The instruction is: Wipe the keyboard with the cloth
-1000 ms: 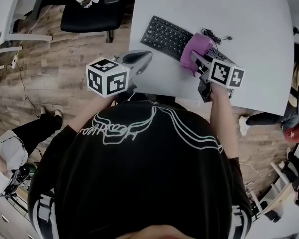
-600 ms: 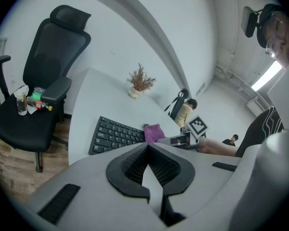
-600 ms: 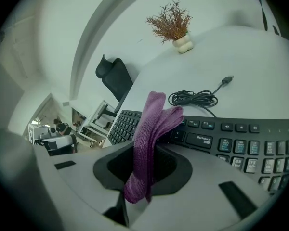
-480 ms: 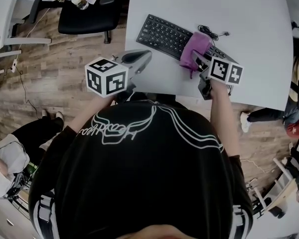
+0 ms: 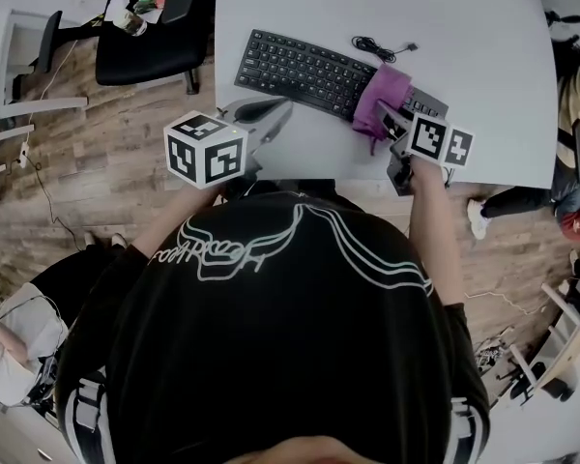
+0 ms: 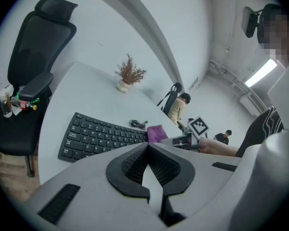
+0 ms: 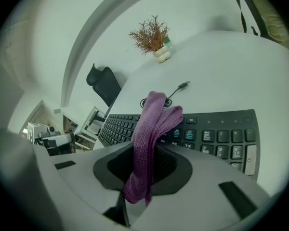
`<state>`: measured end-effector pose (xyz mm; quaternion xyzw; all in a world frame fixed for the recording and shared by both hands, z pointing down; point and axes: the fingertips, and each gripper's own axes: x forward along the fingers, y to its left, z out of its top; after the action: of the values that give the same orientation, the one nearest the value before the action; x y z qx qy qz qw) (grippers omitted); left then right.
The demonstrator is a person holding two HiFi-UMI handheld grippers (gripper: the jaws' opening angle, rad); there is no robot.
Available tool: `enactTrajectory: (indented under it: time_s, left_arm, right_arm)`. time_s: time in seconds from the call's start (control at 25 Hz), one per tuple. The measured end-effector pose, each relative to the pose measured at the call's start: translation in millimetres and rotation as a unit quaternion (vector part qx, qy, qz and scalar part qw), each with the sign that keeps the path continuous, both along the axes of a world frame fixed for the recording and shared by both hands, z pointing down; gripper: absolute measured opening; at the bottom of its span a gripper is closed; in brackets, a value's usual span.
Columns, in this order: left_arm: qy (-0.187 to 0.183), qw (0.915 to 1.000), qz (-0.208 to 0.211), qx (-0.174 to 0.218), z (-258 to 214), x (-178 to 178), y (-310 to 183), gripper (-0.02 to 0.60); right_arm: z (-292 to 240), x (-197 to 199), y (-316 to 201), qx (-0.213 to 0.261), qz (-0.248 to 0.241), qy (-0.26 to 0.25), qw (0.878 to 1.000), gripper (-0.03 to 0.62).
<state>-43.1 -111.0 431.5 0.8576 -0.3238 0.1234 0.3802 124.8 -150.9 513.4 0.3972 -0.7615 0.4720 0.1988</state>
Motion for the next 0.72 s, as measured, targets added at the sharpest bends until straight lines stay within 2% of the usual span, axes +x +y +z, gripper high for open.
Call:
enactTrajectory:
  time_s: [0.48, 0.72]
  left_arm:
    - [0.001, 0.9985, 0.055, 0.004, -3, 71, -6, 0.005]
    - [0.001, 0.9970, 0.078, 0.006, 0, 89, -19, 0.005]
  right_arm:
    - [1, 84, 21, -0.001, 0.056, 0.010, 0.998, 0.061]
    - [7, 101, 21, -0.002, 0.071, 0.011, 0.997, 0.061]
